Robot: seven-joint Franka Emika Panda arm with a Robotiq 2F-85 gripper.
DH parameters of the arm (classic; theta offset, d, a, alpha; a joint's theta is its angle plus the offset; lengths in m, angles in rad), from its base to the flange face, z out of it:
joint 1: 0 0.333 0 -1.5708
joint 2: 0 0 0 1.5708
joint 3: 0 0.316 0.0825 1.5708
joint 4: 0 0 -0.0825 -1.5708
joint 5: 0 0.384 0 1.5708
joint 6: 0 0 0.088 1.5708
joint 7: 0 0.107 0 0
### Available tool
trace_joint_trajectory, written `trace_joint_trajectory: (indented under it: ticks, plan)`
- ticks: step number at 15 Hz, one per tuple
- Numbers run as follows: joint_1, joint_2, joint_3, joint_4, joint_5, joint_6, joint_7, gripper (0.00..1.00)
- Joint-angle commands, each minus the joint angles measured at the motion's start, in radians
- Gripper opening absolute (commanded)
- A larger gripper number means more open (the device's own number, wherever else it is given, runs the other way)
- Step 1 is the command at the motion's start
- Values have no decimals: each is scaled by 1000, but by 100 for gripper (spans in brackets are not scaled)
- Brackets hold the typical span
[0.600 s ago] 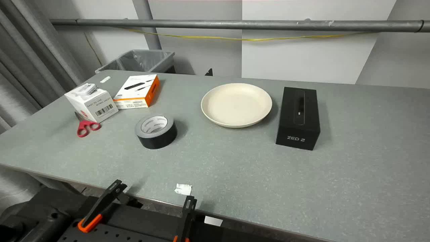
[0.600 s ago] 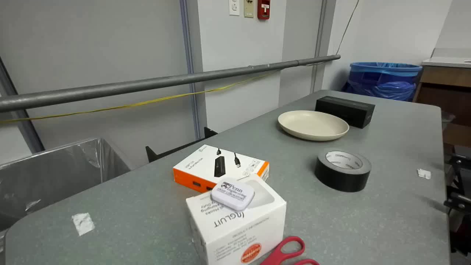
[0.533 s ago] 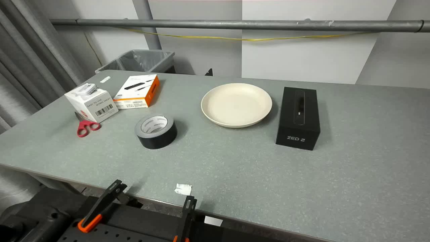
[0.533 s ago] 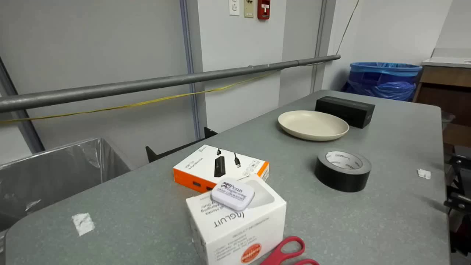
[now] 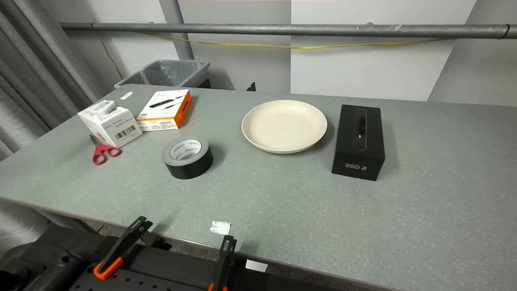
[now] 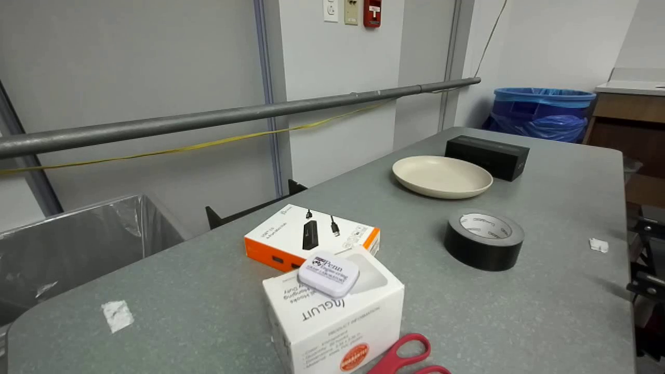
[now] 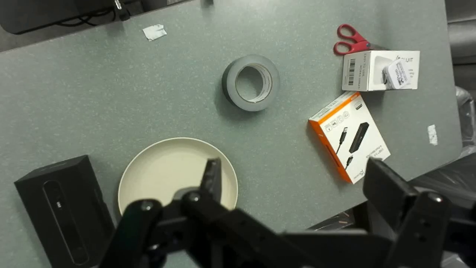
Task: Put the black masking tape on the white plate
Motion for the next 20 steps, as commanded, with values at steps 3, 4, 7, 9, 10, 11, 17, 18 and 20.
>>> trace_joint_trajectory:
  ticks: [3,4,7,9,10,11,17,18,20]
  plan:
    - [-3,-2,91,-121,-102,179,-14,100]
    - [3,3,110,-153,-133,217,-16,100]
    - [19,23,157,-238,-205,312,-26,100]
    - [29,36,177,-278,-231,346,-37,100]
    - [32,34,183,-286,-236,339,-40,100]
    - [26,45,176,-261,-207,317,-14,100]
    - [27,50,176,-267,-208,318,-14,100]
    - [29,60,178,-275,-206,348,-11,100]
    - [32,101,187,-294,-209,425,13,100]
